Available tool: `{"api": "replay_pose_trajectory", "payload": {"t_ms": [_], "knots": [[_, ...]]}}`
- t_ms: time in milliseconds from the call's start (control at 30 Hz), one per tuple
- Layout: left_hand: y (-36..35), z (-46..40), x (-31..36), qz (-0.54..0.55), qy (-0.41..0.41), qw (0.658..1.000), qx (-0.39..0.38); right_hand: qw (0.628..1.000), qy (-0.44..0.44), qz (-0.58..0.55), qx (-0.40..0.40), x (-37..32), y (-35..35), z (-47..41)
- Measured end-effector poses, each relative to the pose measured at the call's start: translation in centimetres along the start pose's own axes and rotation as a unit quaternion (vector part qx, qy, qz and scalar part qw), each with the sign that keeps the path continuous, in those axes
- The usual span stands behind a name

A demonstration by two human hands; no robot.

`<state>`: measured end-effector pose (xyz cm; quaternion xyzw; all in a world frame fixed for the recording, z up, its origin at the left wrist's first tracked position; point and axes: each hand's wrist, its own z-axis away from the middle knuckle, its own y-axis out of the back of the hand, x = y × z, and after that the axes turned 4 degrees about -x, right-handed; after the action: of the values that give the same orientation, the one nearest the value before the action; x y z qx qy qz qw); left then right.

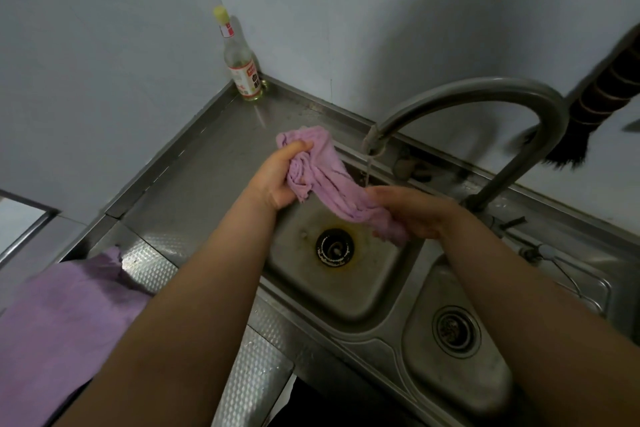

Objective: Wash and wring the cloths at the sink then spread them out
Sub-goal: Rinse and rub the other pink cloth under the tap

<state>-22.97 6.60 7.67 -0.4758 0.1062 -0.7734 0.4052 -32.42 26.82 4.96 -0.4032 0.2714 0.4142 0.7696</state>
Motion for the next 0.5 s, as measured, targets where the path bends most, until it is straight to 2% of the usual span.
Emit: {"api": "replay_pose_trajectory", "payload": {"t_ms": [67, 200, 300, 367, 400, 433, 467, 500], "knots": [[0.4, 0.0, -0.1, -0.010, 0.006, 0.999, -0.043, 0.998, -0.002, -0.053, 0.044, 0.5, 0.3, -0.6], [0.5, -0.2, -0.5, -0.045, -0.003, 0.995, -0.089, 0.993, 0.004, -0.051, 0.106, 1.6, 0.9, -0.9], [1.1, -0.8, -1.4, -0.089, -0.005, 0.990, -0.109, 0.966, 0.079, -0.185, 0.159, 1.2, 0.4, -0.8], [1.1, -1.1, -2.5, -0.135, 0.004, 0.989, -0.067, 0.920, 0.168, -0.292, 0.201, 0.5, 0.5, -1.2], [0.8, -1.3, -3.0, -0.160, 0.006, 0.987, -0.034, 0.889, 0.200, -0.348, 0.222, 0.1, 0.5, -1.5], [0.5, -1.6, -3.7, -0.179, 0.007, 0.984, 0.014, 0.874, 0.217, -0.366, 0.236, -0.3, 0.3, -1.7], [-0.1, -1.9, -4.1, -0.191, 0.012, 0.979, 0.063, 0.879, 0.217, -0.343, 0.250, -0.6, -0.3, -2.1], [-0.8, -2.4, -4.7, -0.188, 0.016, 0.975, 0.116, 0.899, 0.197, -0.281, 0.271, -0.8, -1.4, -2.4]]}}
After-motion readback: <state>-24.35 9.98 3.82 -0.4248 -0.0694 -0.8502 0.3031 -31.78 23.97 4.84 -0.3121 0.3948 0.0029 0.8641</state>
